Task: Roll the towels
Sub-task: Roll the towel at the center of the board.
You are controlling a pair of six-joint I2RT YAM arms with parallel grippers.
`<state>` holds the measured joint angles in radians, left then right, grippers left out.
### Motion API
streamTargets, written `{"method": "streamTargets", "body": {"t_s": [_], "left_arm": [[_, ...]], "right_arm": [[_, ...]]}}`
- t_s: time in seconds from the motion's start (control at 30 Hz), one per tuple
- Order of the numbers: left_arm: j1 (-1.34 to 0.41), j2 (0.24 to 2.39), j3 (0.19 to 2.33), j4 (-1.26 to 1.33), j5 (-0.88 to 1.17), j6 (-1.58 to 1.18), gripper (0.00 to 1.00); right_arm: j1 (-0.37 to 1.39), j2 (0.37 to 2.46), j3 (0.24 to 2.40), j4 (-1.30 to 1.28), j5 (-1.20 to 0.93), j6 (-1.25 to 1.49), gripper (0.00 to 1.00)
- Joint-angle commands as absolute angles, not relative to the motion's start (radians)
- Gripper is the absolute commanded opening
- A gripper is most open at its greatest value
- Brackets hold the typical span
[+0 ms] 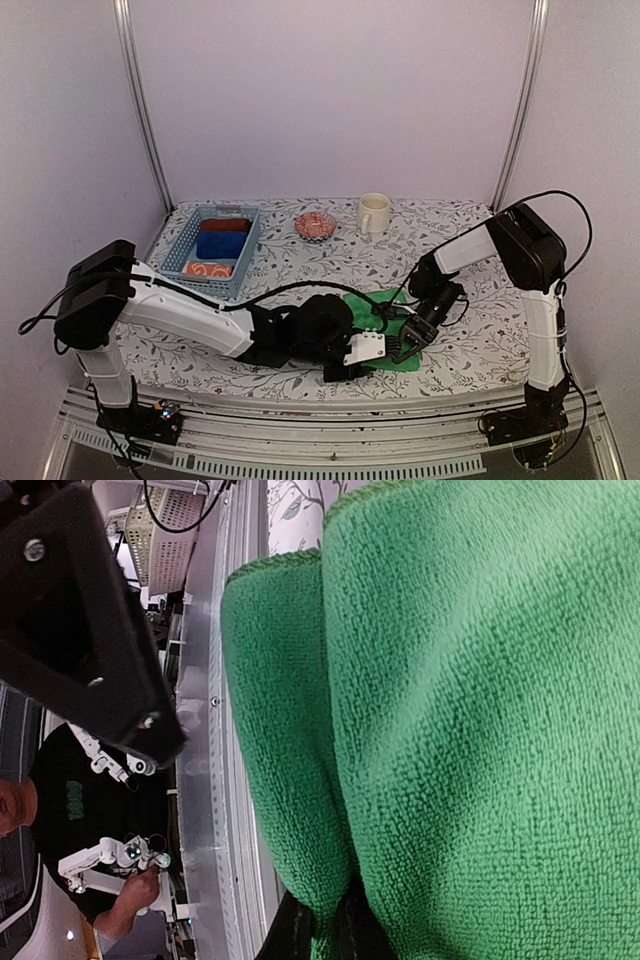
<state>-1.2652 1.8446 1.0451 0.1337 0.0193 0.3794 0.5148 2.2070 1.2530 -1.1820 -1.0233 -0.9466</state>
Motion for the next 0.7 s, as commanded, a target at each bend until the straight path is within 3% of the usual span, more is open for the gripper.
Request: {"method": "streamTargets", "body": {"t_s": [0.0, 0.27, 0.37, 0.5, 0.57, 0.67], "left_arm": [[-1.269, 1.922, 1.096, 0.057, -0.077, 0.534, 0.43], [-1.255, 2.044, 1.13, 0.071, -0.11, 0.548, 0.38], [-1.254, 2.075, 1.147, 0.053, -0.14, 0.546, 0.32], [-1.252, 2.08, 1.186, -0.03, -0.119, 0.522, 0.16], [-1.248, 2.07, 1.211, -0.091, -0.054, 0.493, 0.1], [-1.233, 2.073, 1.264, -0.214, 0.057, 0.428, 0.06]], "right_arm": [[0.514, 2.254, 1.23, -1.152, -0.9, -0.934, 0.03], [0.514, 2.247, 1.218, -1.143, -0.904, -0.938, 0.04], [0.514, 2.24, 1.221, -1.156, -0.912, -0.946, 0.04], [0.496, 2.132, 1.229, -1.216, -0.911, -0.998, 0.17], [0.472, 2.007, 1.223, -1.209, -0.901, -0.995, 0.28], [0.446, 1.815, 1.179, -1.123, -0.859, -0.927, 0.33]]}}
